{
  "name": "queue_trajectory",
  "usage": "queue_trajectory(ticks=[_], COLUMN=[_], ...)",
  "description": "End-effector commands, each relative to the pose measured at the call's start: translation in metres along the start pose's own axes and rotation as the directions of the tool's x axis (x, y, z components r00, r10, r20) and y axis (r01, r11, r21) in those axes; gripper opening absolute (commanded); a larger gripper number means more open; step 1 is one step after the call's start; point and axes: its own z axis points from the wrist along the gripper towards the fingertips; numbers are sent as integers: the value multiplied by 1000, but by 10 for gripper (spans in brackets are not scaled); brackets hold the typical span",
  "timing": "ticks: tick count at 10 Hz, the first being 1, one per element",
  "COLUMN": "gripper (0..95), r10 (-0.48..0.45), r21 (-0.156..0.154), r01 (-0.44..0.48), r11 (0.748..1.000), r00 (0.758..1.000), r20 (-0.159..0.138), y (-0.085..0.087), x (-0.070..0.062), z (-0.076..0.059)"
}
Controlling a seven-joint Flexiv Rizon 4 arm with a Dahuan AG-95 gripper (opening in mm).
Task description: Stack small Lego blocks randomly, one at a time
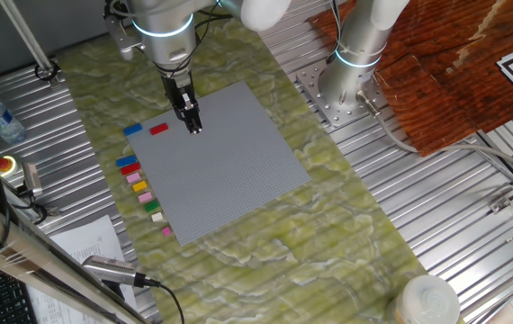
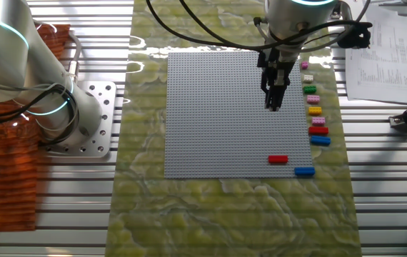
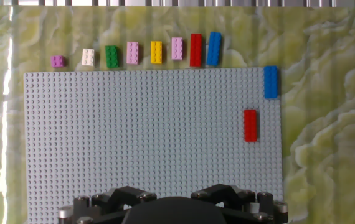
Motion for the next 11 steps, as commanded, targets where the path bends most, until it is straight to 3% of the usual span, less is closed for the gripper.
queue_trajectory(ticks=[1,7,11], gripper=[0,0,0], r10=[64,65,51], r21=[-30,-25,-12], r01=[-62,-64,-50], r11=[998,998,999], r00=[997,997,998], r20=[42,39,41], y=[0,-1,-9], x=[0,-1,-10], z=[0,2,22])
